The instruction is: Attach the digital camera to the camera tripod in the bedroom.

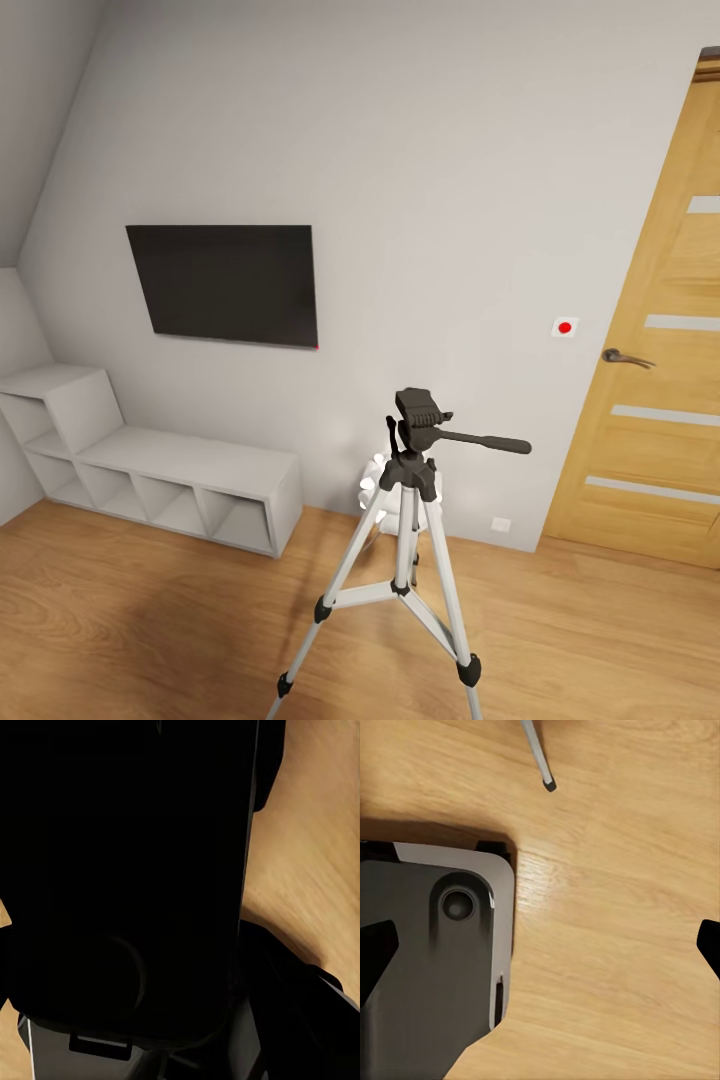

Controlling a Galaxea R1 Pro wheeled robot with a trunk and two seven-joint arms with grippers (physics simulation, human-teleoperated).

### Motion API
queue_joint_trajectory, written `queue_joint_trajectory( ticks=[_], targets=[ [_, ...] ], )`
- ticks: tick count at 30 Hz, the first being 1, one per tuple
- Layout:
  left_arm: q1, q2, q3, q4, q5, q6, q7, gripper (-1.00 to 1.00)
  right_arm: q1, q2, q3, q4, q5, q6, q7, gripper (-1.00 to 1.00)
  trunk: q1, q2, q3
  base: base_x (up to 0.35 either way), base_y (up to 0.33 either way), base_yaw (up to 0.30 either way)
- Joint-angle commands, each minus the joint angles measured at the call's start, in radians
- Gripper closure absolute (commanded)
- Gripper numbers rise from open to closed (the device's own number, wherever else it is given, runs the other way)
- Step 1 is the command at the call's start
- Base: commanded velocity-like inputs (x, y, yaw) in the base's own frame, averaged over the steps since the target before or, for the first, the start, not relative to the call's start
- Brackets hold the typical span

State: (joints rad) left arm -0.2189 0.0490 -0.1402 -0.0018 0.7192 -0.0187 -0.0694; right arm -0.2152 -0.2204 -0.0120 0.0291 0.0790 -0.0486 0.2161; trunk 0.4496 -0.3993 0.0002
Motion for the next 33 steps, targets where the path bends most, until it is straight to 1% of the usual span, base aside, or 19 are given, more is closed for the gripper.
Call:
queue_joint_trajectory(
  ticks=[1,12,18,30,33],
  targets=[
    [0.0,0.0,-0.009,0.002,0.009,-0.002,-0.006,1.0,-0.001,-0.001,-0.002,0.003,0.008,-0.005,0.002,-1.0,0.0,-0.001,0.0,0.0,0.0,-0.001],
    [0.0,0.0,-0.009,0.002,0.009,-0.003,-0.007,1.0,-0.001,-0.001,-0.002,0.003,0.007,-0.006,0.002,-1.0,0.0,-0.001,0.0,-0.002,0.0,0.0],
    [0.0,-0.003,-0.01,0.002,0.009,-0.002,-0.006,1.0,-0.001,0.001,-0.002,0.003,0.008,-0.005,0.002,-1.0,0.0,-0.001,0.0,-0.119,0.0,0.0],
    [0.0,-0.004,-0.01,0.002,0.008,-0.001,-0.007,1.0,-0.001,0.001,-0.002,0.003,0.008,-0.005,0.002,-1.0,0.0,-0.001,0.0,-0.017,0.0,0.0],
    [0.0,-0.004,-0.01,0.002,0.008,-0.001,-0.007,1.0,-0.001,0.0,-0.002,0.003,0.007,-0.005,0.002,-1.0,0.0,-0.001,0.0,-0.169,0.0,0.0]
  ],
)
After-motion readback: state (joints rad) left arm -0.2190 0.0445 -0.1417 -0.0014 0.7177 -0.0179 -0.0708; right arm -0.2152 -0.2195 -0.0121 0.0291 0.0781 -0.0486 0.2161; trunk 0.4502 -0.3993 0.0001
